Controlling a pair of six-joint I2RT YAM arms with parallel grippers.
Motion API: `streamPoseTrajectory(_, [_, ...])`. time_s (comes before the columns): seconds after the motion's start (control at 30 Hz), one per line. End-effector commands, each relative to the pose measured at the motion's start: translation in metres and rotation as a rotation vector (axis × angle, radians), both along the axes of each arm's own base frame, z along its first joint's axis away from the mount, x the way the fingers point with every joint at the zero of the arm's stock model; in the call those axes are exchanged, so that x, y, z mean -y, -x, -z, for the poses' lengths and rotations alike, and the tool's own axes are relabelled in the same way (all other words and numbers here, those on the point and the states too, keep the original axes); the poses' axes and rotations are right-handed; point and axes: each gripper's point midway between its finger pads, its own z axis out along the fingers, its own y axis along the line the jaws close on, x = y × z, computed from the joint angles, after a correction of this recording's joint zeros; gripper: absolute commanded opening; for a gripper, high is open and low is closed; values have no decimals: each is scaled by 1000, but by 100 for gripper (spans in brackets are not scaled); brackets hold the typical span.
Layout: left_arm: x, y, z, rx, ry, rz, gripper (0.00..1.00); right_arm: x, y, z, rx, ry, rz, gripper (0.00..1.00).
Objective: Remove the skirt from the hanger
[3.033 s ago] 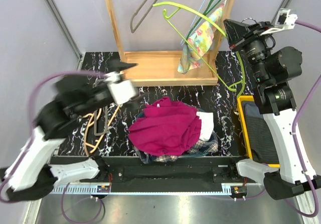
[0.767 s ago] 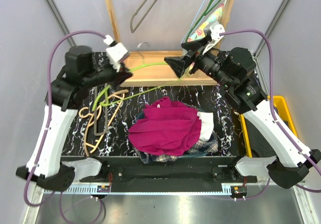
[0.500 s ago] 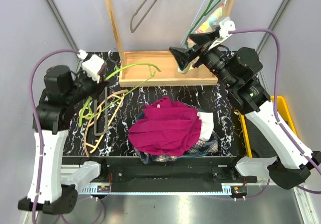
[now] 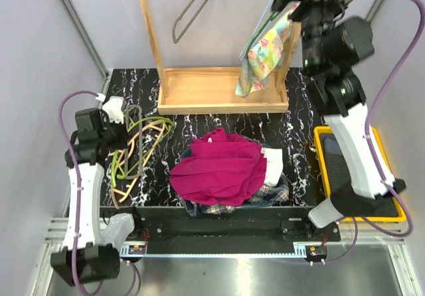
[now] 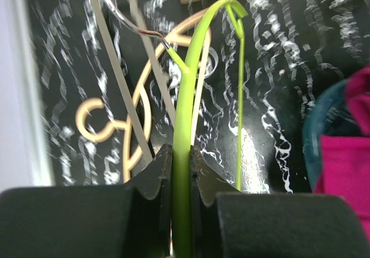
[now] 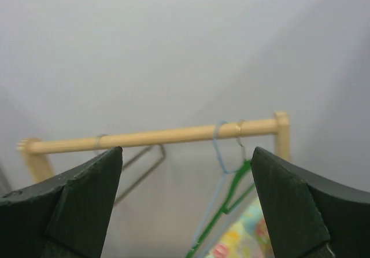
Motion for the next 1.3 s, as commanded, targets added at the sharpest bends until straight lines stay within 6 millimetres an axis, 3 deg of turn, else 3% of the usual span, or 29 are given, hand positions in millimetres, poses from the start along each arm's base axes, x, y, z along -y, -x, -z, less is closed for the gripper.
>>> streamPoseTrajectory(0.0, [-25,-41,5,69,51,-143,9,66,-64,38,-164,-94,325,100])
streamPoseTrajectory(0.17, [-44,-60,38,1,97,-175,9,85,-116,65,-191,-139,416,100])
streamPoseTrajectory(0.2, [-49,-62,45,-18,119,-181,17,83,-134,81,-216,-111,440,100])
streamPoseTrajectory(0.23, [-46,-66,43,-21,174,-141,29,83,-143,87,-220,-104,451,100])
streamPoseTrajectory(0.27, [-58,-66,60,-90,230,-162,50,82,-149,90,-217,-112,452,100])
streamPoseTrajectory(0.3, [-61,-67,62,-115,257,-140,82,79,-163,102,-232,-121,443,100])
streamPoseTrajectory(0.33, [-61,-74,47,-104,288,-101,99,77,-167,104,-231,-126,437,100])
streamPoseTrajectory(0.37, [-66,-72,54,-168,334,-112,99,73,-172,107,-232,-127,430,98])
streamPoseTrajectory(0.4, [-68,-73,49,-165,343,-96,99,70,-180,114,-240,-129,425,96])
streamPoseTrajectory(0.63, [-60,-72,-22,-25,354,23,99,61,-194,125,-248,-153,399,84])
streamPoseTrajectory(0.67, [-56,-69,-41,7,341,38,99,59,-195,129,-253,-153,396,82])
streamPoseTrajectory(0.8, [-48,-62,-85,111,289,85,99,59,-197,135,-264,-171,391,61])
streamPoseTrajectory(0.93, [-46,-59,-116,172,257,87,99,60,-197,139,-274,-160,397,46])
streamPoseTrajectory(1.1, [-40,-61,-140,224,292,101,99,65,-200,145,-284,-166,402,49])
streamPoseTrajectory(1.27, [-24,-62,-178,303,365,164,99,61,-203,148,-289,-167,376,59])
